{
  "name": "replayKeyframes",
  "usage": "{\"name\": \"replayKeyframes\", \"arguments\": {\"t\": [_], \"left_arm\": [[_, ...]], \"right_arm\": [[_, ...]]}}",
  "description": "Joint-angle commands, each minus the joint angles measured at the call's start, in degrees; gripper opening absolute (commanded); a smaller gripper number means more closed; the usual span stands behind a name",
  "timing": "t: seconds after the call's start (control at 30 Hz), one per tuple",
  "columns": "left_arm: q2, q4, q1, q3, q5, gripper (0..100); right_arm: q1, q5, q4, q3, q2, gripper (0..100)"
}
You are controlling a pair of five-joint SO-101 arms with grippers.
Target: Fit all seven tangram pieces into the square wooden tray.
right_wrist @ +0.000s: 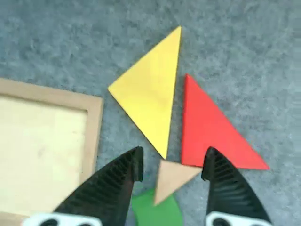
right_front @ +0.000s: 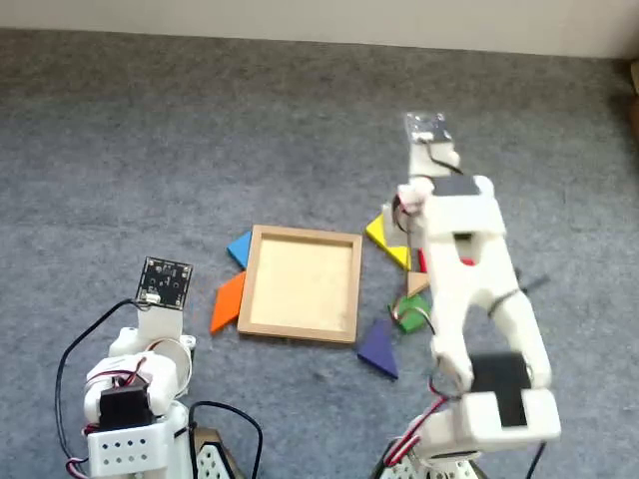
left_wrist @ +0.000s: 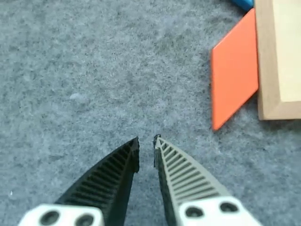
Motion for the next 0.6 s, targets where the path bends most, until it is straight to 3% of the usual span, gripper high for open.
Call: {"name": "replayKeyframes", "arguments": {"t": [0.0,0.23,0.57], "left_arm": [[-2.1,-0.2,-0.6,-1.8,0.0,7],[-2.1,-2.9,-0.7,-0.1,0.0,7],[-2.1,-2.9,-0.9,-0.1,0.0,7]], "right_arm": [[-3.3,-3.8,2.2,-12.5,7.2,21.7],[-5.7,-10.5,12.4,-35.9,25.8,36.0],[-5.6,-10.6,25.5,-62.8,42.9,36.5]]}}
